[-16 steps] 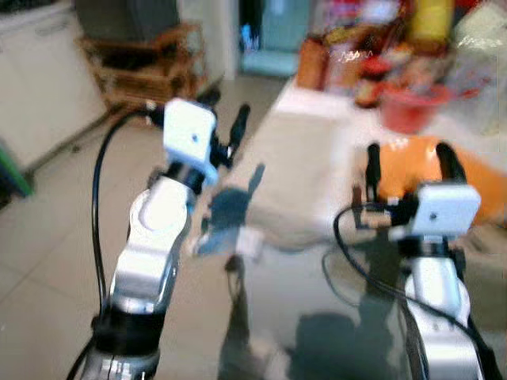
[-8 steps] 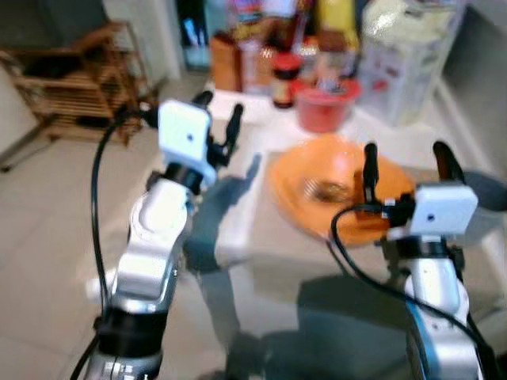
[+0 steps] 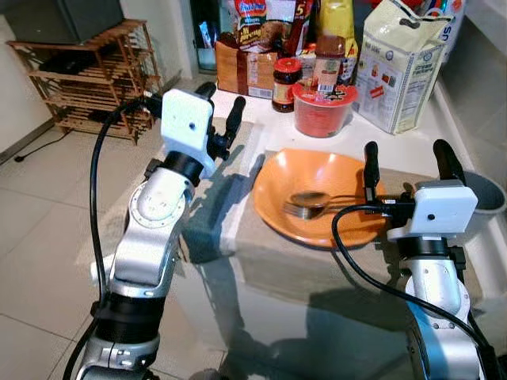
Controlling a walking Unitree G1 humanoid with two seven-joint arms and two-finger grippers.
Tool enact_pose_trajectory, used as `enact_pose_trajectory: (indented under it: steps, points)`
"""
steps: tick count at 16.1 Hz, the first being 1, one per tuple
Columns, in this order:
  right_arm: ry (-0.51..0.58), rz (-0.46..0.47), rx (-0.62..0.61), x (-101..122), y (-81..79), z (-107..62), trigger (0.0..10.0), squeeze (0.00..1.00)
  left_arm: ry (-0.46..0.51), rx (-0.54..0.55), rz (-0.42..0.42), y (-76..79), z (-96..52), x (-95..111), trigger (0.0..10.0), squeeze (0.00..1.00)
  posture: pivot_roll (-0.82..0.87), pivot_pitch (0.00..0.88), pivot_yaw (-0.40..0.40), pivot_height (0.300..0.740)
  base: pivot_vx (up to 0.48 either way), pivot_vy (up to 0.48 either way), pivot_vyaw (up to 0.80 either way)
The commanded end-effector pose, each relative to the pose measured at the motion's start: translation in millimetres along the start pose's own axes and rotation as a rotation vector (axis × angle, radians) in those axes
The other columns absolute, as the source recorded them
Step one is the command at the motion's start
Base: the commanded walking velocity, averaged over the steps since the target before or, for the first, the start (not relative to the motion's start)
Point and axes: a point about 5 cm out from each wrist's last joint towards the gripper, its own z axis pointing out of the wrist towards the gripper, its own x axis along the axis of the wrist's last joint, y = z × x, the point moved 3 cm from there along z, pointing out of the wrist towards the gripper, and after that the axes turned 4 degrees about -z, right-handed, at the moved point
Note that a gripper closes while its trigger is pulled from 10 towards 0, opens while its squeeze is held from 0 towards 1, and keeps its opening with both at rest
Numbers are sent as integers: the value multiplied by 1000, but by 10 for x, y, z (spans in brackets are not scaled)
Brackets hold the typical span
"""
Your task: Setting the table
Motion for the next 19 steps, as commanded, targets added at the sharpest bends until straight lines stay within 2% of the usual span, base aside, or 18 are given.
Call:
enact_pose_trajectory:
  steps: [1,2,5,7,9,10,11,12,13,15,17,18,19]
  points:
    - [2,-12,5,-6,2,9,10000,0,-11,-12,12,1,25,-9,10000,0,-19,0,33,718,0,0,0]
    - [3,-12,5,-4,5,8,10000,0,-22,-27,11,-2,44,-14,10000,0,-19,0,32,718,0,0,0]
    - [6,-15,4,8,13,5,10000,0,-94,-85,-45,-135,192,11,10000,0,-18,0,34,718,0,0,0]
    - [11,-18,2,36,41,-7,10000,0,-122,-140,-91,-232,285,123,10000,0,-23,0,40,718,0,0,0]
    - [-19,24,-5,48,156,-48,10000,0,-138,-243,-120,-226,362,261,10000,0,-39,0,49,718,0,0,0]
    - [-62,40,-6,-4,289,-130,10000,0,-142,-313,-152,-178,414,329,10000,0,-76,0,65,718,0,0,0]
    - [-103,23,2,-68,368,-211,10000,0,-147,-334,-141,-170,471,342,10000,0,-93,0,76,718,0,0,0]
    - [-105,15,2,-66,370,-225,10000,0,-148,-328,-147,-176,489,328,10000,0,-106,0,82,718,0,0,0]
    - [-99,15,-2,-42,341,-232,10000,0,-143,-246,-149,-245,545,288,10000,0,-114,0,82,718,0,0,0]
    - [-85,23,0,-4,282,-201,10000,0,-146,-192,-187,-284,553,240,10000,0,-101,0,70,718,0,0,0]
    - [-52,19,12,48,211,-103,10000,0,-92,-92,-188,-296,469,167,10000,0,-78,0,58,718,0,0,0]
    - [-34,18,14,67,201,-43,10000,0,-82,-50,-156,-264,389,77,10000,0,-65,0,47,718,0,0,0]
    - [-21,17,7,76,201,11,10000,0,-76,-23,-176,-201,301,-13,10000,0,-56,0,37,718,0,0,0]
